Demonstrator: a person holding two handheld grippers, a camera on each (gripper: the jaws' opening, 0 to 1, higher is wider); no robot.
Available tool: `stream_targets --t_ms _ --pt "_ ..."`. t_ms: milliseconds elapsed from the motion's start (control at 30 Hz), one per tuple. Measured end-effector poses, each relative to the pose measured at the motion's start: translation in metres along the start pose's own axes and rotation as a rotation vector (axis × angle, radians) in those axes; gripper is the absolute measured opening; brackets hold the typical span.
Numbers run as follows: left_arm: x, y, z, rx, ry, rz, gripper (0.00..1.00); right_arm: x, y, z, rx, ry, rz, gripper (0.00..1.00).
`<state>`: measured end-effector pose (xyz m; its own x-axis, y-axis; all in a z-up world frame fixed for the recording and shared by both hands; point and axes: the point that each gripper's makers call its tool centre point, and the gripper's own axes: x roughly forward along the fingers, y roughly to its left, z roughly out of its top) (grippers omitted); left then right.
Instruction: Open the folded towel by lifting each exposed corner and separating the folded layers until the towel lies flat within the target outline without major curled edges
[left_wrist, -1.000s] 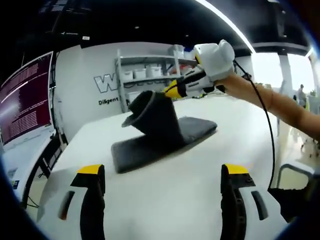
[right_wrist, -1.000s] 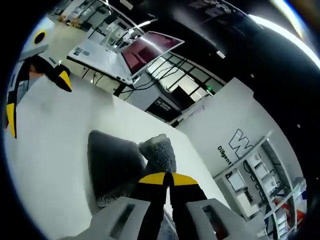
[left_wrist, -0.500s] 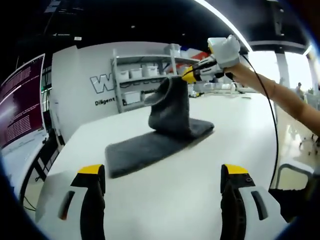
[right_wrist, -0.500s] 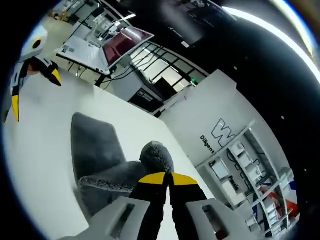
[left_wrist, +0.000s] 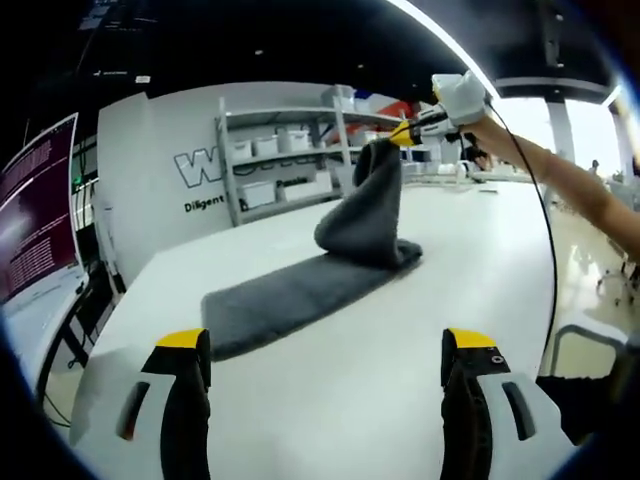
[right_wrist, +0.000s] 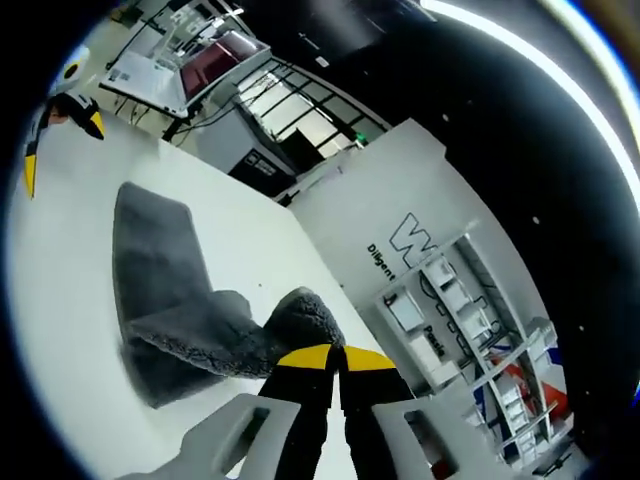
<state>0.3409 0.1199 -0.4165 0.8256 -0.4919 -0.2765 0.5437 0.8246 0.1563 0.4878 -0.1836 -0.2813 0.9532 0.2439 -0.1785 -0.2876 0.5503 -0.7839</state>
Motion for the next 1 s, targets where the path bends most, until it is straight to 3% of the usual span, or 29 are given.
stream_targets --t_ms 267,333,367,433,500,633,800,1000 --pt "0.002 -0.005 0.004 0.011 -0.002 -0.004 0.94 -0.011 -0.034 -0.054 0.001 0.099 -0.073 0.00" --pt "0.002 -0.006 0.004 0.013 0.000 -0.006 0.94 -0.011 -0.049 -0.071 -0.046 0.144 -0.109 0.00" --pt "0.003 -0.007 0.004 0.014 0.000 -0.007 0.94 -0.011 -0.059 -0.081 -0.124 0.176 -0.144 0.00" --pt "0.003 -0.007 0.005 0.014 0.000 -0.008 0.94 -0.012 -0.067 -0.100 -0.122 0.224 -0.158 0.00" --pt "0.004 -0.008 0.005 0.017 0.000 -0.009 0.94 -0.011 -0.073 -0.110 -0.107 0.231 -0.160 0.00" --pt "0.006 -0.011 0.005 0.023 -0.001 -0.018 0.94 -0.018 -0.096 -0.143 -0.144 0.313 -0.236 0.00" --pt "0.007 -0.014 0.006 0.035 0.003 -0.028 0.94 -0.021 -0.102 -0.175 -0.155 0.358 -0.265 0.00" --pt "0.007 -0.016 0.005 0.045 0.013 -0.032 0.94 -0.030 -0.095 -0.218 -0.058 0.400 -0.265 0.00"
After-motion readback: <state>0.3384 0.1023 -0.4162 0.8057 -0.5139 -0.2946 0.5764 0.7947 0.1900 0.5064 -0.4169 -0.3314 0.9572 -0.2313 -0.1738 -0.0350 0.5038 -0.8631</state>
